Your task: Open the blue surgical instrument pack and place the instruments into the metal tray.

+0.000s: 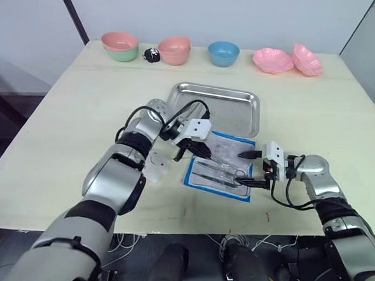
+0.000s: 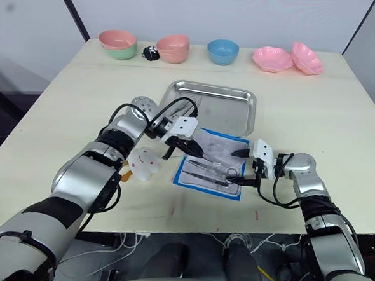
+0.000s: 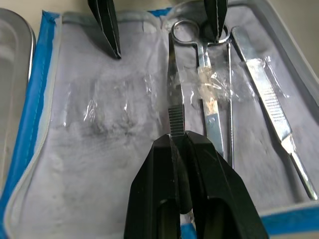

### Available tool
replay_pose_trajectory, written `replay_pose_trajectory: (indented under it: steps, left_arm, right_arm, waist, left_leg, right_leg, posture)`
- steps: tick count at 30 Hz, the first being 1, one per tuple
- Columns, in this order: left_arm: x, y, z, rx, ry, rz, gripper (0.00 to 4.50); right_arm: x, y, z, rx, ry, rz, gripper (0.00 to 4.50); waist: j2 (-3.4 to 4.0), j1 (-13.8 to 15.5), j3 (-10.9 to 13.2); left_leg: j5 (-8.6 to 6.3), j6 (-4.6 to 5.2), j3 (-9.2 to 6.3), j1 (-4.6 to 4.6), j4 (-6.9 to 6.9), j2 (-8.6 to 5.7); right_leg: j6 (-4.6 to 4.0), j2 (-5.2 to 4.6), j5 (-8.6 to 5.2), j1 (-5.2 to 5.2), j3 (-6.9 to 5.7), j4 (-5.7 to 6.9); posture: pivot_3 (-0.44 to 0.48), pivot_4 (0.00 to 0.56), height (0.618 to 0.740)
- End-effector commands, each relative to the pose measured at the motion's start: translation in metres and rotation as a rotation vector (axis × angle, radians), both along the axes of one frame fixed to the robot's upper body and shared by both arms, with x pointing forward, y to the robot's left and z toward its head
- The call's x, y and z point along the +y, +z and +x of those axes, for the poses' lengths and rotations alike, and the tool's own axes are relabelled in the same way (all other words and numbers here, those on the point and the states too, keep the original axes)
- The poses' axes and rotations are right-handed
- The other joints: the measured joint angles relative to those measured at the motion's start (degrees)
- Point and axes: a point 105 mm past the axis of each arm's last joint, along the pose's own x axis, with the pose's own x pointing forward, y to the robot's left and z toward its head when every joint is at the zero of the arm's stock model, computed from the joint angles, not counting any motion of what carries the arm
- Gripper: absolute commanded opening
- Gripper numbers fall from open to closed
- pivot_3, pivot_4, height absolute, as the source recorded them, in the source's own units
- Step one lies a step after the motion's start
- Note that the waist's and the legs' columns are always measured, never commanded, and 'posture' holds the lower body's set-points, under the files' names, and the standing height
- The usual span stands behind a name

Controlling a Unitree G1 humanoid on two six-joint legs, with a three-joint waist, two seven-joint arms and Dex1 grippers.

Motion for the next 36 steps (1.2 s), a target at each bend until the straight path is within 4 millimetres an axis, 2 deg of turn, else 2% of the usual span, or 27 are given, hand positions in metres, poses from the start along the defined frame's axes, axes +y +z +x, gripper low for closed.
replay_pose_trajectory:
  steps: [1, 8, 28, 36]
  left_arm:
    - [-0.003, 0.021, 0.001, -0.035, -0.046, 0.018, 0.03]
    - [0.006, 0.027, 0.002, -0.057, -0.035, 0.036, 0.03]
    - [0.06, 0.053, -0.005, -0.113, 0.018, 0.113, 0.03]
    - [0.047, 0.077, 0.0, -0.098, 0.069, -0.064, 0.03]
  right_arm:
    - [-0.007, -0.056, -0.028, 0.196, 0.008, -0.141, 4.5]
    - [-0.006, -0.056, -0.028, 0.194, 0.008, -0.14, 4.5]
    - [-0.003, -0.056, -0.026, 0.19, 0.017, -0.139, 4.5]
    - [-0.002, -0.056, -0.026, 0.189, 0.019, -0.14, 4.5]
  waist:
    - [0.0, 0.0, 0.0]
    - [0.01, -0.1, 0.0]
    - [0.02, -0.1, 0.0]
    - [0.01, -0.1, 0.0]
  left_leg:
    - [0.0, 0.0, -0.01, 0.0, 0.0, 0.0]
    - [0.0, 0.0, -0.03, 0.02, -0.01, 0.05]
    - [0.0, 0.0, -0.22, 0.07, -0.02, 0.13]
    - [0.0, 0.0, -0.21, 0.07, -0.01, 0.16]
  right_leg:
    - [0.0, 0.0, 0.0, 0.0, 0.0, 0.0]
    - [0.0, 0.04, 0.0, -0.01, 0.02, 0.01]
    - [-0.09, 0.1, -0.06, -0.02, 0.04, 0.06]
    - [-0.12, 0.12, -0.08, -0.02, 0.03, 0.07]
  posture:
    - [0.0, 0.15, 0.74]
    - [0.0, 0.15, 0.74]
    - [0.0, 0.15, 0.74]
    - [0.0, 0.15, 0.74]
